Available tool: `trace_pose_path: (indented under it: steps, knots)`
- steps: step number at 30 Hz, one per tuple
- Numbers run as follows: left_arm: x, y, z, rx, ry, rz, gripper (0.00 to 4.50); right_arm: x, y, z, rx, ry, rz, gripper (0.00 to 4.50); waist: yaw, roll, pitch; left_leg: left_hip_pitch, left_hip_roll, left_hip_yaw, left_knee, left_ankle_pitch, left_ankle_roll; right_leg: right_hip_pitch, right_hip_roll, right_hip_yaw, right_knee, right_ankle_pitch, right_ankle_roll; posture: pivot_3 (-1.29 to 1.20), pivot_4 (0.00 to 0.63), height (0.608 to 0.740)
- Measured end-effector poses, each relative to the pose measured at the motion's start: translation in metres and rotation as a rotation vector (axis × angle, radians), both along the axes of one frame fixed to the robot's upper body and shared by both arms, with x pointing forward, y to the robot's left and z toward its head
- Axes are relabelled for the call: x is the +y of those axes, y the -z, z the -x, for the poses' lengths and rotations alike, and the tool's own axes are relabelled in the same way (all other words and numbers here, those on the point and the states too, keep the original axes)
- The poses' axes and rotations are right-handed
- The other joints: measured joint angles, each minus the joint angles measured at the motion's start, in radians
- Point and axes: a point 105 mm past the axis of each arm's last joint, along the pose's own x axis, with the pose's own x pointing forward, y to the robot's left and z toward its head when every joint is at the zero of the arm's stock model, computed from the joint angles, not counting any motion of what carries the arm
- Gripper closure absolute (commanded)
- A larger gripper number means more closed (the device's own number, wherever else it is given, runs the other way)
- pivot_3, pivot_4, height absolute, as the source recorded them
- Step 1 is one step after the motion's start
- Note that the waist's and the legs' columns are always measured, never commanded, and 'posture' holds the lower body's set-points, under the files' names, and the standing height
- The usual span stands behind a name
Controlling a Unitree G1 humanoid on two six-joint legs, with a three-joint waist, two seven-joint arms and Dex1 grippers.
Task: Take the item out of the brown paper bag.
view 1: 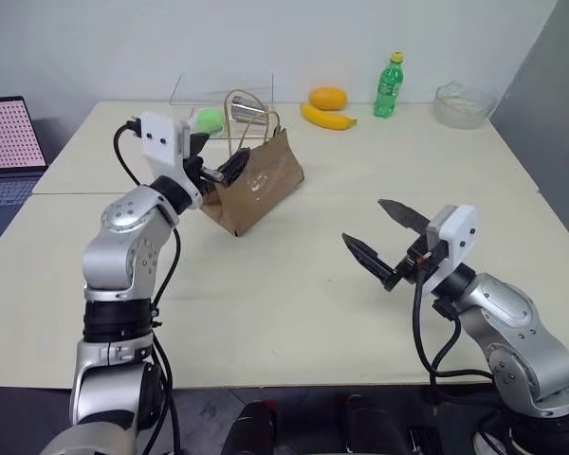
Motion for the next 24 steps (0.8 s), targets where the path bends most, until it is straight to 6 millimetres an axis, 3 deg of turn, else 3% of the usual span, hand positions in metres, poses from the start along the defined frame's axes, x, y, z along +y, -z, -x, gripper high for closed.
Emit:
trace_pose_path:
  steps: [6,12,24]
  knots:
    - [0.007,0.007,-0.020,0.069,0.000,-0.018,0.04,0.010,-0.003,0.005,0.009,-0.066,0.027,0.00,0.000,-0.001,0.000,-0.001,0.000,0.000,0.000,0.000,0.000,0.000,0.000,0.000,0.000,0.000,0.000,0.00,0.150,0.740]
    - [0.001,0.013,-0.034,0.102,0.043,-0.073,0.04,0.010,-0.002,0.005,0.019,-0.077,0.045,0.00,0.000,-0.001,0.001,-0.001,0.000,0.000,0.000,0.000,0.000,-0.001,0.000,0.000,0.000,0.000,0.000,0.00,0.150,0.740]
    - [0.001,-0.019,-0.065,0.046,0.019,-0.075,0.04,0.014,-0.010,0.007,0.008,-0.099,0.049,0.00,0.000,-0.002,0.001,-0.002,-0.001,0.000,0.001,0.000,0.000,-0.001,0.000,-0.001,0.000,0.000,0.000,0.00,0.150,0.740]
